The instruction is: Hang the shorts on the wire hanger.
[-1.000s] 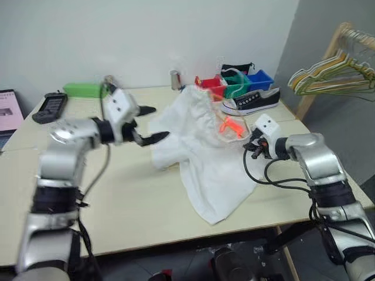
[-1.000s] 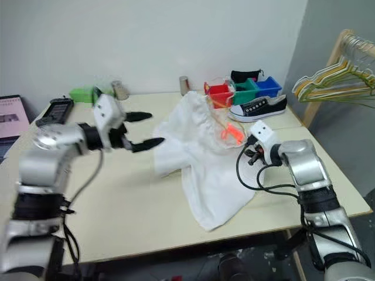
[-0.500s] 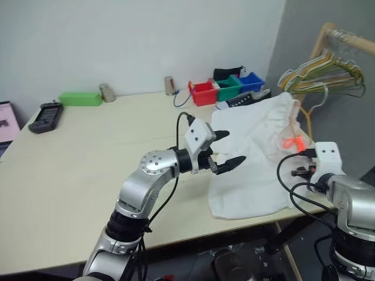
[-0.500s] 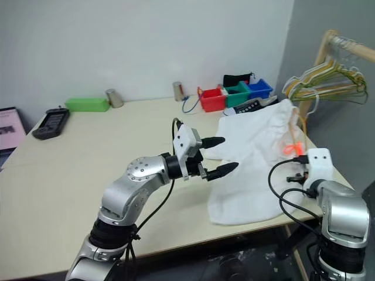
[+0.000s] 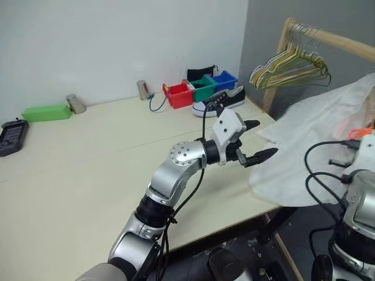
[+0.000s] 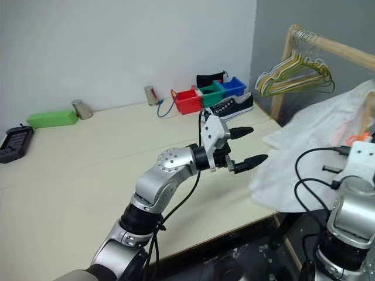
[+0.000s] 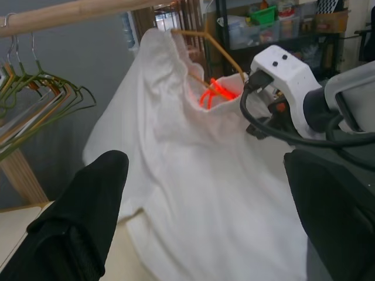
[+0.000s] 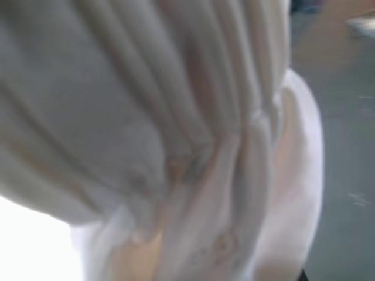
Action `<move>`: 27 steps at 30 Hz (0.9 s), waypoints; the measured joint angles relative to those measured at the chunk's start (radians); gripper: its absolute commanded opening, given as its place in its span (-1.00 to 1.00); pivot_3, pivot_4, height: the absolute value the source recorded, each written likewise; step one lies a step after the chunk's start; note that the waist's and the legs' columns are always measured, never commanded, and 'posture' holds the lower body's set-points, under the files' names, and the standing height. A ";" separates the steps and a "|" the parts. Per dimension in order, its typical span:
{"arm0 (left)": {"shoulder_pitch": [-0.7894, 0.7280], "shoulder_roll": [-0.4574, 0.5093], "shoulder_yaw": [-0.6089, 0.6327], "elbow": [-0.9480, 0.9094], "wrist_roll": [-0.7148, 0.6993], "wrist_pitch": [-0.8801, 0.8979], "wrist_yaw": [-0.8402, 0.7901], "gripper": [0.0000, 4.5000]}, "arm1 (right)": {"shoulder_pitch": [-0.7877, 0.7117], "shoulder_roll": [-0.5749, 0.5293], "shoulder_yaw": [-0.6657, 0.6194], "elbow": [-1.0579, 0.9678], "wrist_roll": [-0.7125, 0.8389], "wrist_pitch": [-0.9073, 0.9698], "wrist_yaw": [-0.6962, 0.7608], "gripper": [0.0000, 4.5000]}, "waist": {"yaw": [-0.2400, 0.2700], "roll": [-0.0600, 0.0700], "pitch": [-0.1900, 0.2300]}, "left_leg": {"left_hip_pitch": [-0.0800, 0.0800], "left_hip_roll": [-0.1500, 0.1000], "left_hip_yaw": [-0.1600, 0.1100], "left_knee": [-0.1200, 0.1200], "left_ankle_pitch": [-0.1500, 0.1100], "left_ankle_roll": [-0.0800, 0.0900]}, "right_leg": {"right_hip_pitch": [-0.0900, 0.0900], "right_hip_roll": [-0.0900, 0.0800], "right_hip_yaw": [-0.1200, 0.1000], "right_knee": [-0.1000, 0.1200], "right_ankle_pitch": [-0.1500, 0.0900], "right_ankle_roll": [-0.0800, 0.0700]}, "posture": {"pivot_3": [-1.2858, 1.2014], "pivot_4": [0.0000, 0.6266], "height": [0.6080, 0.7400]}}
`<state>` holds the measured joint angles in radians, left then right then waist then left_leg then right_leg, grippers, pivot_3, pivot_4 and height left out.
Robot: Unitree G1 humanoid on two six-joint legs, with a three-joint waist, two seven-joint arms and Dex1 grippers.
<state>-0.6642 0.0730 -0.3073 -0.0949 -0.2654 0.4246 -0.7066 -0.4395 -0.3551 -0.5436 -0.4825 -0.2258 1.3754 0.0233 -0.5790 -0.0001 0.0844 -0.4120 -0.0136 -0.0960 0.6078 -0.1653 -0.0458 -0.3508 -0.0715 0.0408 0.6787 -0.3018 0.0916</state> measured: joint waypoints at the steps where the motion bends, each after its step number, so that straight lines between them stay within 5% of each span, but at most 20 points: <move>1: 0.000 0.000 -0.001 0.001 0.002 0.000 0.001 1.00 | -0.024 -0.006 -0.017 0.030 0.001 -0.022 -0.013 -1.00 | -0.002 0.000 0.000 | 0.001 0.000 0.000 0.000 0.000 0.000 | 0.001 0.000 0.000 0.000 0.000 0.000 | -0.39 -0.91 1.00; 7: 0.002 -0.004 -0.005 -0.003 0.010 0.003 0.026 1.00 | -0.136 -0.006 -0.091 0.164 0.025 -0.064 -0.054 -1.00 | -0.009 -0.002 0.001 | 0.016 0.001 0.002 -0.007 -0.001 0.001 | 0.014 0.000 0.000 -0.004 -0.004 -0.003 | -0.38 -0.92 1.00; 17: 0.012 0.012 -0.007 -0.020 0.011 0.009 0.051 1.00 | -0.327 0.089 -0.273 0.238 0.091 0.084 -0.097 -1.00 | 0.002 -0.001 0.001 | 0.016 0.000 0.001 -0.009 -0.001 0.001 | 0.015 0.000 0.000 -0.005 -0.004 -0.003 | -0.37 -0.92 1.00; 27: 0.013 0.019 -0.006 -0.020 0.021 0.005 0.063 1.00 | -0.278 0.002 -0.169 0.255 0.092 0.056 -0.090 -0.06 | -0.002 -0.001 0.001 | 0.016 0.000 0.001 -0.010 -0.001 0.001 | 0.015 -0.001 0.000 -0.007 -0.004 -0.003 | -0.37 -0.90 1.00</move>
<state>-0.6515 0.0918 -0.3131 -0.1148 -0.2446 0.4299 -0.6432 -0.7171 -0.3532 -0.7124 -0.2276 -0.1337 1.4315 -0.0665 -0.5806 -0.0015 0.0853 -0.3959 -0.0139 -0.0947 0.5976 -0.1667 -0.0445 -0.3358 -0.0723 0.0413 0.6714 -0.3057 0.0888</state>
